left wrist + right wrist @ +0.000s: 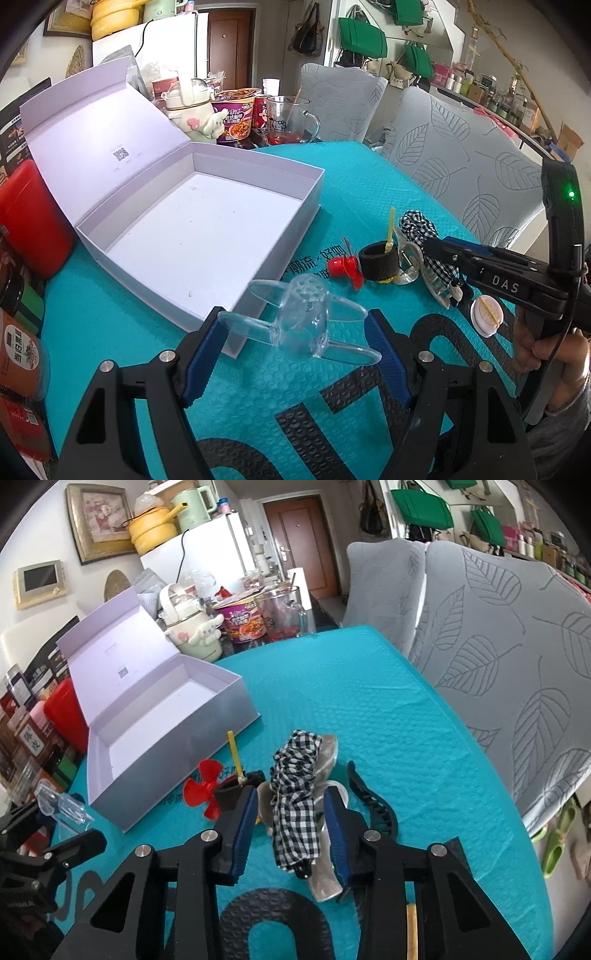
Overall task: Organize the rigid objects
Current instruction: 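Lift the clear piece with the left tool while the right tool grasps the checkered scrunchie, then carry both items into the white box and open both tools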
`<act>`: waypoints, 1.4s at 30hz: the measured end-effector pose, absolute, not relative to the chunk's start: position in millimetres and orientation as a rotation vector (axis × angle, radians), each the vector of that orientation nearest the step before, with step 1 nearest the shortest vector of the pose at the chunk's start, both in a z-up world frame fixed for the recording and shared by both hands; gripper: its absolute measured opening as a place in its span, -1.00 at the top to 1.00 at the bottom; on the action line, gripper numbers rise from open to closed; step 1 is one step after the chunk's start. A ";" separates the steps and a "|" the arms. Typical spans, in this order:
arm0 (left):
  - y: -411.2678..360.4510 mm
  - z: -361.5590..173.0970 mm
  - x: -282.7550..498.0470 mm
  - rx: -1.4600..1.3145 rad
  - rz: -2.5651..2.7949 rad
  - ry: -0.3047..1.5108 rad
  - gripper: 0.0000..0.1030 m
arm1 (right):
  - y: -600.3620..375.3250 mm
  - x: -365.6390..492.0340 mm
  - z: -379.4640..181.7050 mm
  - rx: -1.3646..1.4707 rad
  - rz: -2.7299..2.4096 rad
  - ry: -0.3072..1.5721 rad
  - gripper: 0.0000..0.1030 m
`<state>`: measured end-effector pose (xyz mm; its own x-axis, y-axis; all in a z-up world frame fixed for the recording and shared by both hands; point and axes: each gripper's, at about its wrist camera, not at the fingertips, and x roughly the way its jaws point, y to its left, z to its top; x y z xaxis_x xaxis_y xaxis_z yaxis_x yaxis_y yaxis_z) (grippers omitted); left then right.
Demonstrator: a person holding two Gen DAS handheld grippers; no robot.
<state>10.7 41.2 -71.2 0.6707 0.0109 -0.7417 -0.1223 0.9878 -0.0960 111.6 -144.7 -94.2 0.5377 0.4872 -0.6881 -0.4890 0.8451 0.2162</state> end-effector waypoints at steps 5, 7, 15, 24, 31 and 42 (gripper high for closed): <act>44.6 -72.7 15.1 -0.145 0.076 0.835 -0.47 | -138.8 113.5 -97.5 -0.005 0.585 0.814 0.66; 45.9 -72.9 14.2 -0.146 0.078 0.834 -0.47 | -139.1 113.8 -97.8 -0.009 0.571 0.812 0.67; 43.9 -66.6 2.7 -0.152 0.080 0.816 -0.47 | -148.6 98.8 -84.1 0.007 0.575 0.781 0.68; 38.4 -58.0 -26.3 -0.163 0.095 0.800 -0.47 | -161.5 64.5 -74.3 0.014 0.572 0.776 0.68; 35.9 -53.0 -53.1 -0.166 0.128 0.785 -0.47 | -164.1 32.9 -74.6 0.000 0.592 0.778 0.68; 38.9 -47.5 -101.1 -0.174 0.187 0.750 -0.47 | -159.8 -23.7 -76.3 -0.007 0.668 0.774 0.68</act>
<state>-101.1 38.9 -47.5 0.7162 0.1063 -0.6897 -0.2304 0.9689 -0.0900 -23.7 -159.8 -76.3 0.5211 0.5549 -0.6484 -0.5601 0.7956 0.2308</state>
